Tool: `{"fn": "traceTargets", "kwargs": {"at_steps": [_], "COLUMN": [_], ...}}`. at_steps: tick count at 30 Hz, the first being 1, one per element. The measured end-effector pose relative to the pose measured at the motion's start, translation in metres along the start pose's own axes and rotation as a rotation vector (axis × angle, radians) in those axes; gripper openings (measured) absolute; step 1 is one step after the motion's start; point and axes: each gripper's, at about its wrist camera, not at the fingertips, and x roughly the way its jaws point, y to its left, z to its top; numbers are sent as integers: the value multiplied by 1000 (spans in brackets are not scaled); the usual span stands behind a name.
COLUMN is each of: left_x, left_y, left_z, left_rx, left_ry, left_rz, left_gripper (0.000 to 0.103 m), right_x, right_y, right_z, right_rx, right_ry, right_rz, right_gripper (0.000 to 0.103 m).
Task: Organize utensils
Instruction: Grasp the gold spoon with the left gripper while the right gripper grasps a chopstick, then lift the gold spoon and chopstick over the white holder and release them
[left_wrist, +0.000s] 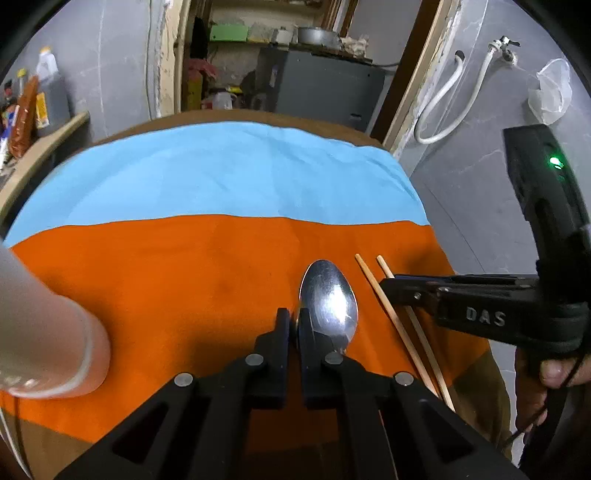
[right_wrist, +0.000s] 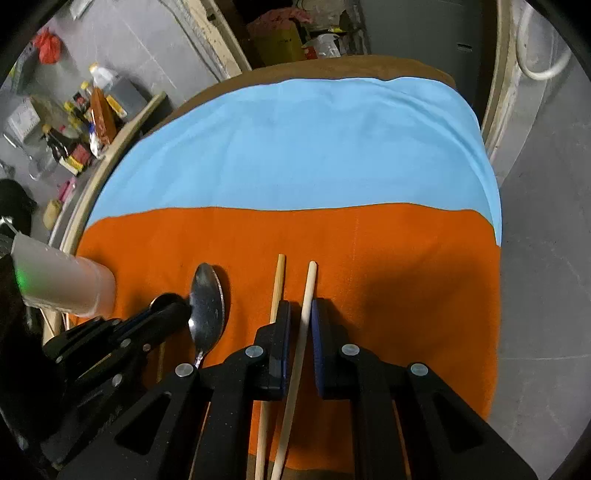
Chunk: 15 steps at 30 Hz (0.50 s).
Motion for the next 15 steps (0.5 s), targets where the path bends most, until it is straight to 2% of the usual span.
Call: {"fn": "traceTargets", "kwargs": {"at_steps": [2, 3, 6, 7, 10, 14, 15], "left_x": [-11, -18, -44, -51, -80, -118, -126], "left_y": [-2, -4, -8, -9, -12, -8, -7], "left_z": [-1, -2, -3, -3, -1, 6, 8], "left_rx": [6, 12, 36, 40, 37, 5, -2], "left_ry": [-28, -47, -115, -136, -230, -353, -377], "left_rz": [11, 15, 21, 21, 28, 52, 61], "left_gripper": [4, 4, 4, 4, 4, 4, 4], "right_x": [-1, -5, -24, -38, -67, -101, -108], "right_y": [-2, -7, -21, -23, -16, 5, 1], "right_z": [-1, -3, -13, -20, -35, -45, -46], "right_rx": [12, 45, 150, 172, 165, 112, 106], "right_ry": [-7, -21, -128, -210, -382, -584, -613], "right_rz": [3, 37, 112, 149, 213, 297, 315], "right_gripper": [6, 5, 4, 4, 4, 4, 4]}}
